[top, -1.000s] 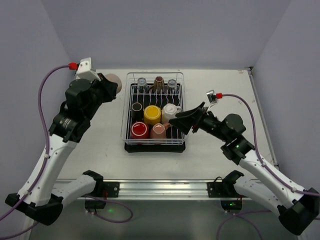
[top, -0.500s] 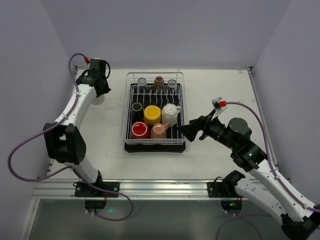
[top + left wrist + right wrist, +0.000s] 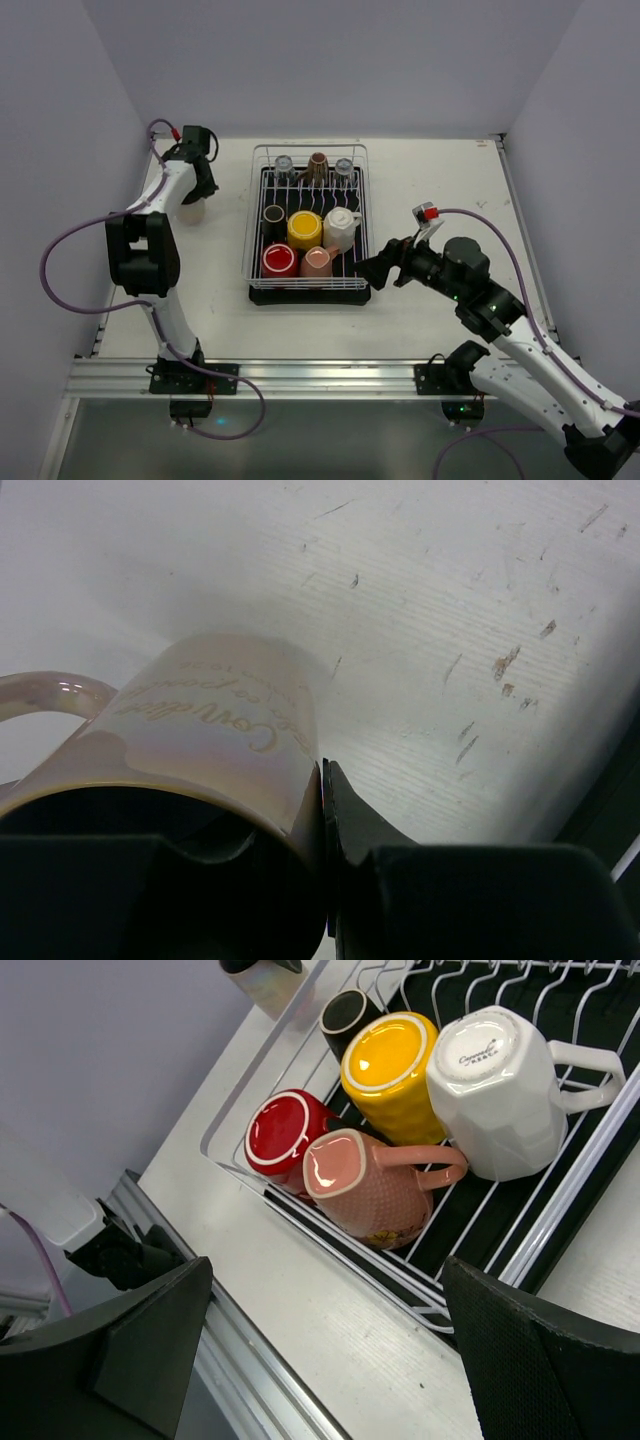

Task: Unload the cups from the dish rack

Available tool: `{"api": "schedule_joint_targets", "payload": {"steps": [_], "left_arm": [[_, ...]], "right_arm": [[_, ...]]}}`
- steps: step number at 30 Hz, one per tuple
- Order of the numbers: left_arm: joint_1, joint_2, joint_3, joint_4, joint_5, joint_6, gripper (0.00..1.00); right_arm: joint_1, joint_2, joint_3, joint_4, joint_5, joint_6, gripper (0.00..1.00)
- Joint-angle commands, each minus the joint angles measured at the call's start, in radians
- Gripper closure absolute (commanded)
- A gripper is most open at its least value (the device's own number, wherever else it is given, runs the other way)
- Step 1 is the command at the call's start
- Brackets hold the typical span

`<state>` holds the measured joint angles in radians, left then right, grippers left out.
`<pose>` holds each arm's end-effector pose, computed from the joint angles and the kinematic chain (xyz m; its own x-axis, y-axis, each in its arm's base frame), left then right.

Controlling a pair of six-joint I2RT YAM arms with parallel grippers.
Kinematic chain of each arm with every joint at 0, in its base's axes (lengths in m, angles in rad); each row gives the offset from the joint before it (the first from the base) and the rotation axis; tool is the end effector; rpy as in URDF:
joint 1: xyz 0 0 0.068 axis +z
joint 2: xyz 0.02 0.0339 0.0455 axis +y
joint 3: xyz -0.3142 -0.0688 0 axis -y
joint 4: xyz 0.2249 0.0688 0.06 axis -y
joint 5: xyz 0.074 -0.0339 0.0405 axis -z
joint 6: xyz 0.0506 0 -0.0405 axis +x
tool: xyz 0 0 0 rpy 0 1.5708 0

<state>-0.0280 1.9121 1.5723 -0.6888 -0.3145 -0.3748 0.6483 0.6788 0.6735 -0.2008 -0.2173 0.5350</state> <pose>0.4205 0.0039 0.2866 -0.7481 -0.3273 -0.5772 -0.4372 0.8975 0.0577 0.0902 0.0820 0.3443 -0.5267 0.2256 -0.8196 -0.5688 0.6230 0.5370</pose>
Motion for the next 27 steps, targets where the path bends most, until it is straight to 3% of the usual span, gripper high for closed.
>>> {"api": "schedule_joint_targets", "payload": {"steps": [1,5,12,15,16,19,22,27], "left_arm": [[0.016,-0.015,-0.015,0.110,-0.035,0.024,0.84],[0.028,-0.019,-0.060,0.141,-0.017,0.020,0.74],[0.079,-0.036,-0.127,0.201,0.058,0.013,0.76],[0.082,-0.054,-0.121,0.201,0.069,0.013,0.60],[0.082,-0.064,-0.120,0.204,0.074,0.011,0.48],[0.083,-0.099,-0.104,0.204,0.095,0.005,0.26],[0.083,-0.142,-0.094,0.209,0.118,-0.004,0.10],[0.083,-0.247,-0.110,0.235,0.140,-0.024,0.00]], "right_arm": [[0.008,0.007,0.011,-0.015,0.029,-0.026,0.01],[0.010,0.004,0.020,-0.023,0.036,-0.029,0.01],[0.011,-0.010,0.037,-0.042,0.050,-0.032,0.01],[0.011,-0.004,0.043,-0.046,0.052,-0.033,0.01],[0.011,0.002,0.047,-0.048,0.053,-0.033,0.01],[0.016,0.025,0.061,-0.049,0.055,-0.036,0.01],[0.040,0.065,0.086,-0.060,0.091,-0.049,0.01],[0.114,0.166,0.149,-0.100,0.176,-0.078,0.01]]}}
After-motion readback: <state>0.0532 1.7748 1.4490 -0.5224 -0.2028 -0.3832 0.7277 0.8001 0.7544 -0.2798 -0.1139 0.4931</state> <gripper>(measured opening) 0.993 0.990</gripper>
